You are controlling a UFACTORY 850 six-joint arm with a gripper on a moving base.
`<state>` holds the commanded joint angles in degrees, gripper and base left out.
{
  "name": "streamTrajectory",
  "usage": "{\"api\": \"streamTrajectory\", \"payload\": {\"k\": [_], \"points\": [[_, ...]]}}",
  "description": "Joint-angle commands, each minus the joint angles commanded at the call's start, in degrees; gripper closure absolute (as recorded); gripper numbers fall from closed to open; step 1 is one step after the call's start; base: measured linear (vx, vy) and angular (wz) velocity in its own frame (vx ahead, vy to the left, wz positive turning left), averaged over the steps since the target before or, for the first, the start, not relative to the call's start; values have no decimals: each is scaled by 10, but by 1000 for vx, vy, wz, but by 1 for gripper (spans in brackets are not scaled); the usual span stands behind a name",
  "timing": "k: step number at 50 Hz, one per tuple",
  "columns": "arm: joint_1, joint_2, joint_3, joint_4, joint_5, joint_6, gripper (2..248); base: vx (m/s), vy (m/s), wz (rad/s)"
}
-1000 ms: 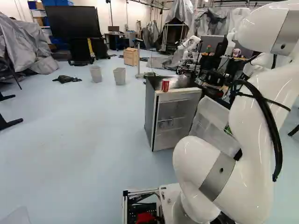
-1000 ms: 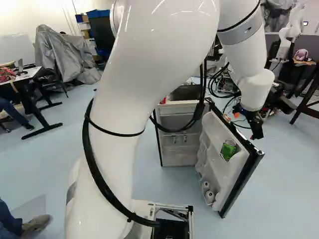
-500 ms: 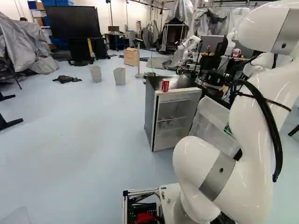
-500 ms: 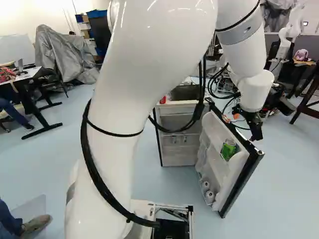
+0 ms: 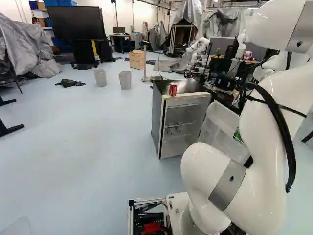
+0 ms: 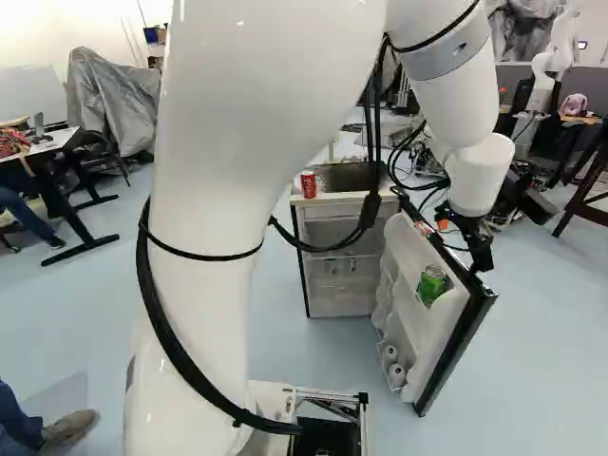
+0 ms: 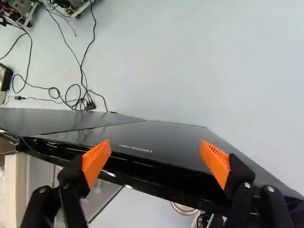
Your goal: Grab a drink from the fridge
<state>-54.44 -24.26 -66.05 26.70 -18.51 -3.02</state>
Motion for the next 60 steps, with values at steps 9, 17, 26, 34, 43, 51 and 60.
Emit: {"api": "streamTrajectory", "payload": {"k": [9,17,26,34,43,51,60], "points": [[7,13,17,0,0,0,3,0,0,0],[14,24,32,0,0,0,3,0,0,0],[22,37,48,0,0,0,3,0,0,0],[30,48,63,0,0,0,3,0,0,0],[39,61,78,0,0,0,3,0,0,0],[47,72,92,0,0,0,3,0,0,0],[56,84,107,0,0,0,3,0,0,0]]}}
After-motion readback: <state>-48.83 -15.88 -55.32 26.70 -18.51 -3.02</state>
